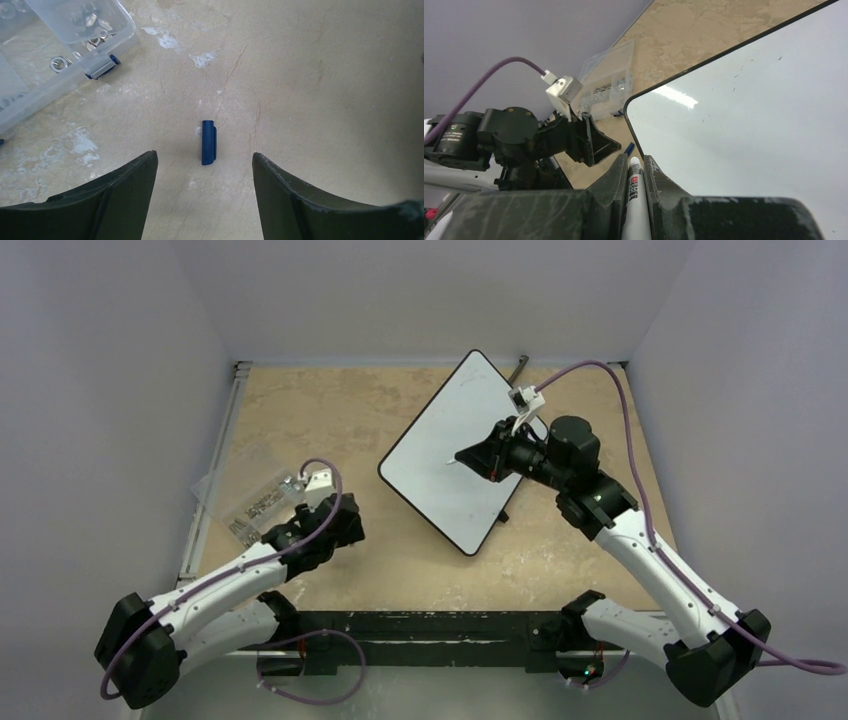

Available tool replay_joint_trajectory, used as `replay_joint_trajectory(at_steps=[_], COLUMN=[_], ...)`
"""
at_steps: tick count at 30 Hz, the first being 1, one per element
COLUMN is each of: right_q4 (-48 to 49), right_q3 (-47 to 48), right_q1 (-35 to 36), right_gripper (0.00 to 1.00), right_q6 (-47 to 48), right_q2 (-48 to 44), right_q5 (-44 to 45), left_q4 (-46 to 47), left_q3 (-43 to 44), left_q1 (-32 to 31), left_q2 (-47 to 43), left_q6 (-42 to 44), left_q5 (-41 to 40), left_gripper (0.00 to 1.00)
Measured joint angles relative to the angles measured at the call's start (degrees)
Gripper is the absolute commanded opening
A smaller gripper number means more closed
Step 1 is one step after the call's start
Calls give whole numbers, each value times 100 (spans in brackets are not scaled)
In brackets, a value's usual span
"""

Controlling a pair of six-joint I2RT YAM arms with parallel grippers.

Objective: Write a sentence on the whiteboard
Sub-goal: Place the pen cap at the center of the board, then move the whiteboard to the center of the board.

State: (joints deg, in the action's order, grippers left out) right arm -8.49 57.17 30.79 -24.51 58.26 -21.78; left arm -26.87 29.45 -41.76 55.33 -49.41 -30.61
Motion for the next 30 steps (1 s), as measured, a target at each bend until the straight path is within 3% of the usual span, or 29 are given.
replay_joint_trajectory(at_steps=[6,14,21,30], right_q4=[-142,-234,-365,-527], right_q3=[0,-2,-109,-315], right_q1=[0,0,0,0], right_gripper=[0,0,0,0], right_q6=[55,116,153,175], right_q2=[-79,-195,-444,-767], right_q5=[181,313,487,699], left_q4=[-649,-966,-776,-354], left_q3=[533,1950,3335,5211], left_q1=[57,243,885,1447], left_q2=[-649,-894,103,2234], left_q6=[219,1128,1908,2765], left_q5=[-195,-216,828,3021], left_gripper=[76,79,80,80])
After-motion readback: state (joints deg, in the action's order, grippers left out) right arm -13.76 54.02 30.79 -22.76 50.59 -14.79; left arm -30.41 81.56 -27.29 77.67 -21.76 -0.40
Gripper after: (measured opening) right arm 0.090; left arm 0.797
